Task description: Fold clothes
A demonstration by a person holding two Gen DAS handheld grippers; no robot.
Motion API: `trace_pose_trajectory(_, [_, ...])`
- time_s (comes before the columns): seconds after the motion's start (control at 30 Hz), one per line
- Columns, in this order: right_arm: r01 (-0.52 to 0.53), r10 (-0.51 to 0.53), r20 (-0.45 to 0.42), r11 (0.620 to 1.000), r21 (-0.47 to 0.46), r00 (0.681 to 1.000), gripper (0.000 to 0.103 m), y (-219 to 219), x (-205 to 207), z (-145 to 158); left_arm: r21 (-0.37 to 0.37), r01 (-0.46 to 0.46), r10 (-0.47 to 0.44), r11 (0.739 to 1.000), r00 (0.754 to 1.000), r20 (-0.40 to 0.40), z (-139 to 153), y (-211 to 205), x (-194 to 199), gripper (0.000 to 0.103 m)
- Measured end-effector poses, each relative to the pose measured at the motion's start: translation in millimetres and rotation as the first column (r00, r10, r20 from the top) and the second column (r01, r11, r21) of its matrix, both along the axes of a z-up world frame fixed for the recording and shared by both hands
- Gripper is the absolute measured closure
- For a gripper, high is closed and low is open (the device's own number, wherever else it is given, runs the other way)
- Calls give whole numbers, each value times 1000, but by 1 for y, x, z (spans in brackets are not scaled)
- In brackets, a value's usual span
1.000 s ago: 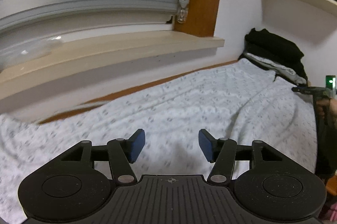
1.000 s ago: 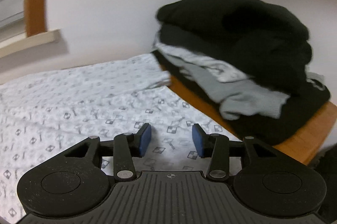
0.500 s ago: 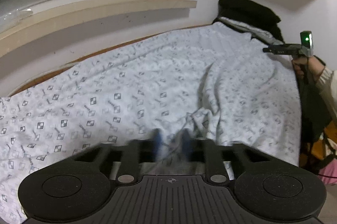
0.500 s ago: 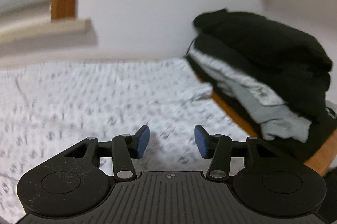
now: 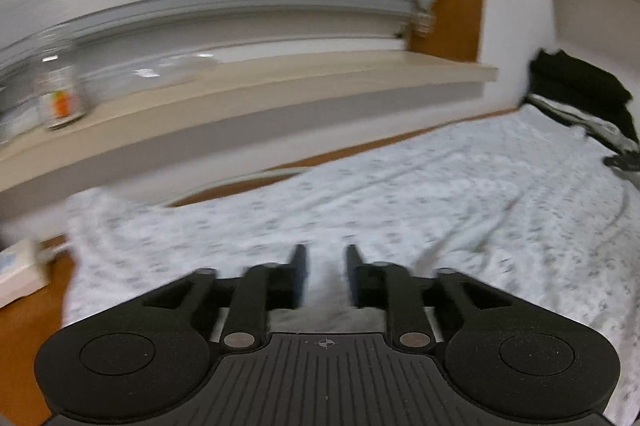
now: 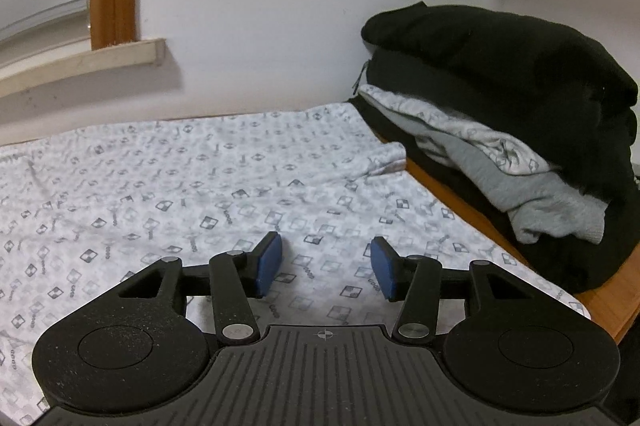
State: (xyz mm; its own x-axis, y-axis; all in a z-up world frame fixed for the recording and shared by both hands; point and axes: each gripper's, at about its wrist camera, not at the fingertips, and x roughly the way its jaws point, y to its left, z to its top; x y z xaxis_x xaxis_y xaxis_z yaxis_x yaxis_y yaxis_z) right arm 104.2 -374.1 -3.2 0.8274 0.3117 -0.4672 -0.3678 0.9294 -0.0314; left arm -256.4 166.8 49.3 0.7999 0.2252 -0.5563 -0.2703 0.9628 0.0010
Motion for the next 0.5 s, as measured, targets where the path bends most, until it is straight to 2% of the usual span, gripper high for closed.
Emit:
trace_pose_trajectory(0.03, [0,0,0,1000,0,1000,53,0,0,0,-5,-19,19,1000,1000,-3,1,7,-11,63])
trace_pose_trajectory(0.1, [1,-1,2,1000,0,1000,53,0,-1,0,-13,-55,55,998,998,-12,3,18,-34,48])
trace_pose_trajectory(0.3, [4,-4,11,1000,-7,1000,52,1,-1,0,-50,-154,152,987,988,-36,1,44,-108,41])
trace_pose_trajectory(0.5, [13,-13,-3,1000,11,1000,51,-1,0,0,-81,-156,151,984,987,-60,-2,27,-157,32])
